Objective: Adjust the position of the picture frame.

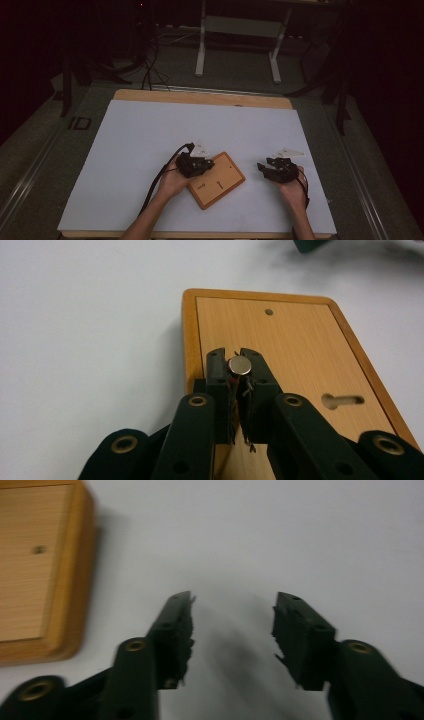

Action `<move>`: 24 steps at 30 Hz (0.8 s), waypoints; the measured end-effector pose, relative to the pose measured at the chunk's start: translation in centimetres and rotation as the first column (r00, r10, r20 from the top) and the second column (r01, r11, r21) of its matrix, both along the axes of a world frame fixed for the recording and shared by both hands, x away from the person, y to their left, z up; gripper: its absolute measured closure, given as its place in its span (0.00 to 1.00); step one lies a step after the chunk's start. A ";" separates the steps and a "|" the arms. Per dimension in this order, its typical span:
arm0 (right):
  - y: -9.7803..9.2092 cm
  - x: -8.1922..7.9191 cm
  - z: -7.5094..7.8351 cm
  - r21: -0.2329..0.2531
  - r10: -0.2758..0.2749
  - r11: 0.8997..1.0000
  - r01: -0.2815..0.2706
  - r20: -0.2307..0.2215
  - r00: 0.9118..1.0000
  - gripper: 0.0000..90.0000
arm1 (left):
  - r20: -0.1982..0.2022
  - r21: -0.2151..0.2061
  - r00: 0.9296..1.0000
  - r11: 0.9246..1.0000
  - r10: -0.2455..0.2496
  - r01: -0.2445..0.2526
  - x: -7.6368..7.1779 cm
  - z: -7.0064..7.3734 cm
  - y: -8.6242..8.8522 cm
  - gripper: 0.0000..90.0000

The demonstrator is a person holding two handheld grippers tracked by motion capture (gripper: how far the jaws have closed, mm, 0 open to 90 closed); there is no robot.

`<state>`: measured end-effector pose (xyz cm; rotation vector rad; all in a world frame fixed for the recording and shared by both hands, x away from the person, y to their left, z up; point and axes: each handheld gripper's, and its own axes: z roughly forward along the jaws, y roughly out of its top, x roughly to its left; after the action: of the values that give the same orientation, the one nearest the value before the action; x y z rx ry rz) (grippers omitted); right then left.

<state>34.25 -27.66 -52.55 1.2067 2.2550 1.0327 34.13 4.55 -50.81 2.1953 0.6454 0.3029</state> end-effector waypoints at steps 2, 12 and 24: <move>0.6 -0.2 0.0 0.000 0.027 1.000 -0.027 0.004 1.000 0.66 | -0.003 0.009 1.000 1.000 0.011 -0.011 0.2 0.1 -0.2 0.94; 4.7 -1.0 -0.6 -0.025 0.142 0.990 -0.142 -0.008 0.990 1.00 | -0.028 -0.016 1.000 1.000 0.006 -0.006 1.4 0.0 -1.2 0.94; 5.4 -2.4 -0.8 0.043 0.284 0.959 -0.281 -0.059 0.957 1.00 | -0.072 -0.038 0.997 0.998 0.037 -0.040 2.9 -0.5 -0.7 0.94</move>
<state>31.87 -22.28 -53.31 0.9601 2.5239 1.1520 37.07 3.80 -51.30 2.1661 0.7275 0.2304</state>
